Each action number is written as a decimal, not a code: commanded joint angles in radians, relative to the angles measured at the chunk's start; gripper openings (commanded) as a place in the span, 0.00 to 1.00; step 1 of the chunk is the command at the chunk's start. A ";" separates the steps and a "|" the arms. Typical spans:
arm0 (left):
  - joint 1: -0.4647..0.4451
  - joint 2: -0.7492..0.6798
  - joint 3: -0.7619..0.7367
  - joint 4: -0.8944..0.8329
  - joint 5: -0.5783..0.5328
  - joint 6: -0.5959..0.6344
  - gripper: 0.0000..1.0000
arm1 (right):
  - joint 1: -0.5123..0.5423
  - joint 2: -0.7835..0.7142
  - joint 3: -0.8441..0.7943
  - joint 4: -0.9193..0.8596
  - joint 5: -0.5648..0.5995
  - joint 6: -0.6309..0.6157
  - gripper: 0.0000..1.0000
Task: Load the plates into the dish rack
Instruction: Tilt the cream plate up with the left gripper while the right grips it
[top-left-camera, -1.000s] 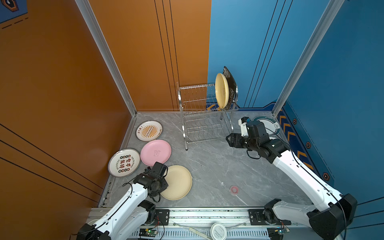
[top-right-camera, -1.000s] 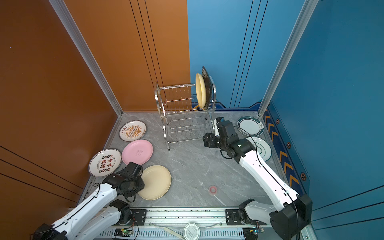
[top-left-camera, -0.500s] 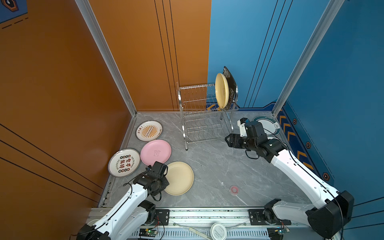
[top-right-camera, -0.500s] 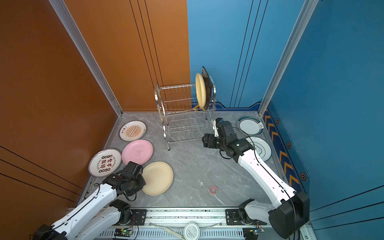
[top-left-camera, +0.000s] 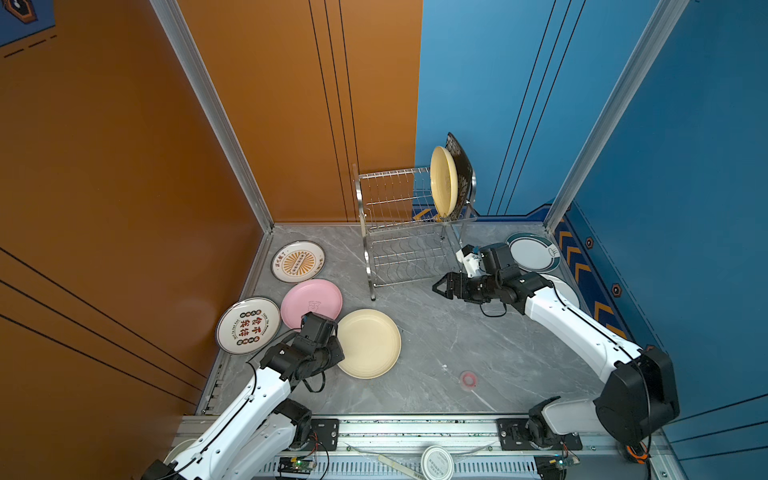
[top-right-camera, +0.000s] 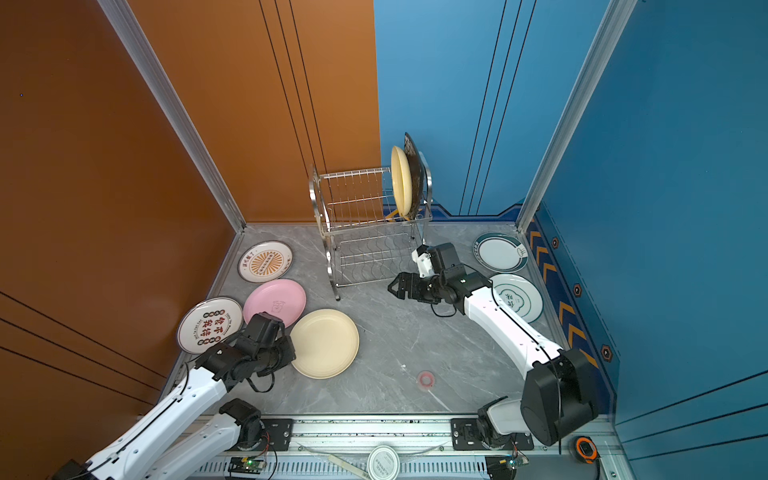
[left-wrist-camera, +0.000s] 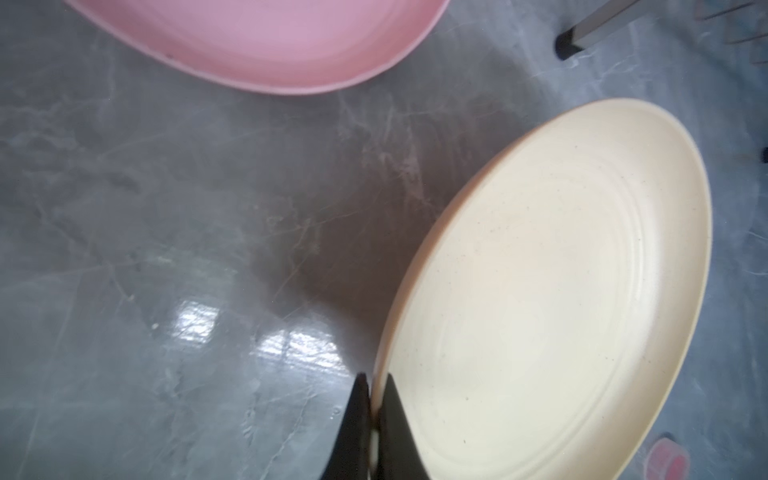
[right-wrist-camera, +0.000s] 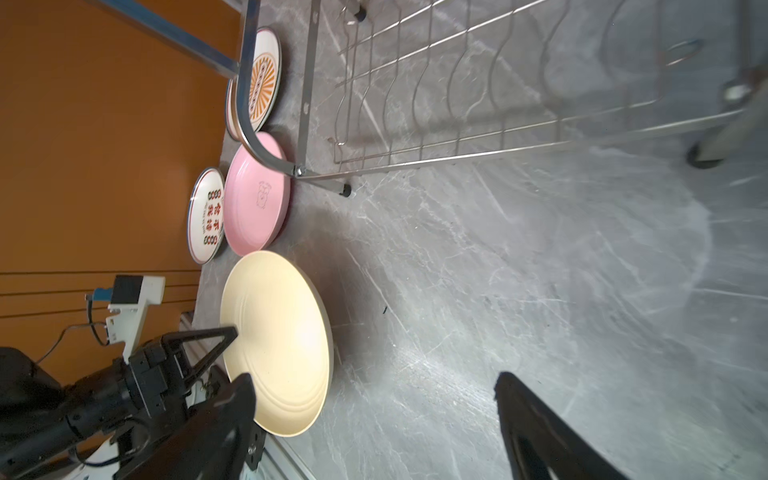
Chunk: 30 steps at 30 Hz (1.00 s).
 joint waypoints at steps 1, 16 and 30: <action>-0.009 0.021 0.060 0.091 0.061 0.078 0.00 | 0.007 0.025 -0.018 0.112 -0.206 0.041 0.92; -0.036 0.225 0.241 0.254 0.225 0.156 0.00 | 0.054 0.135 -0.009 0.143 -0.366 0.001 0.89; -0.072 0.326 0.312 0.254 0.245 0.191 0.00 | 0.062 0.133 -0.022 0.143 -0.376 -0.011 0.54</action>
